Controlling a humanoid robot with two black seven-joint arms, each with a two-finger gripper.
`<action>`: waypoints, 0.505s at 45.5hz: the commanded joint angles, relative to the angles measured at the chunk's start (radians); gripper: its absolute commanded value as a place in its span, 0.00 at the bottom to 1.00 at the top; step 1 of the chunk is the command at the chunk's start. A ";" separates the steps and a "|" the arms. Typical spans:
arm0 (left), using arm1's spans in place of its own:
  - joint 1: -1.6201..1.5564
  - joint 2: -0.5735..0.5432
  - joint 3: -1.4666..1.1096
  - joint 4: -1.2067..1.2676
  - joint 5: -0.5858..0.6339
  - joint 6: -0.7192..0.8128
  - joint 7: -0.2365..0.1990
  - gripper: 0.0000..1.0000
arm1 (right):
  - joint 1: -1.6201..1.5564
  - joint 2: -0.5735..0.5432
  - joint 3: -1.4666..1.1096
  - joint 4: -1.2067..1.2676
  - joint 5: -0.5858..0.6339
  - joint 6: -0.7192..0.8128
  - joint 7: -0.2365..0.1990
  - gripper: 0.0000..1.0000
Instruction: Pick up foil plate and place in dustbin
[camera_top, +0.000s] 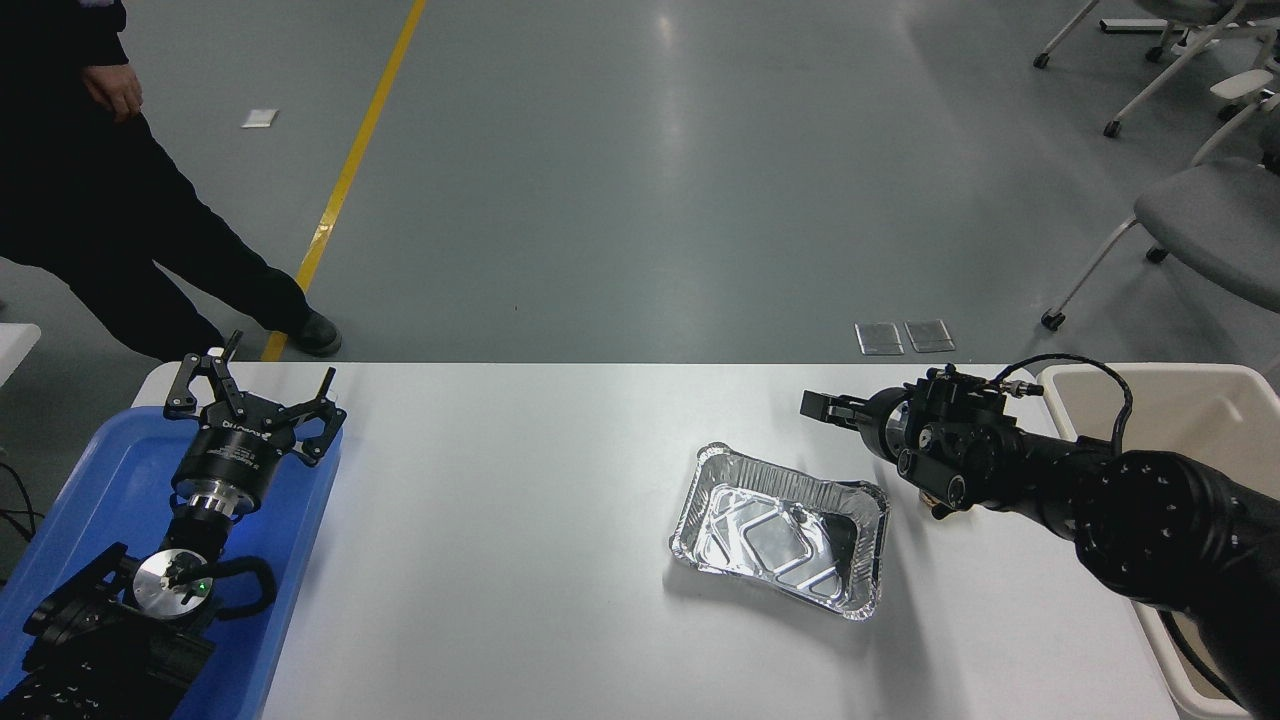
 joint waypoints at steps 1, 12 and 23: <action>0.000 0.000 0.000 0.000 0.000 0.000 0.001 0.99 | 0.023 0.000 0.005 -0.002 0.007 0.020 0.000 1.00; 0.000 0.000 0.000 0.000 0.000 0.000 -0.001 0.99 | 0.066 0.000 0.006 0.014 0.012 0.122 0.000 1.00; 0.000 0.000 0.000 0.000 0.000 0.000 0.001 0.99 | 0.287 0.000 0.019 0.269 0.019 0.176 0.000 1.00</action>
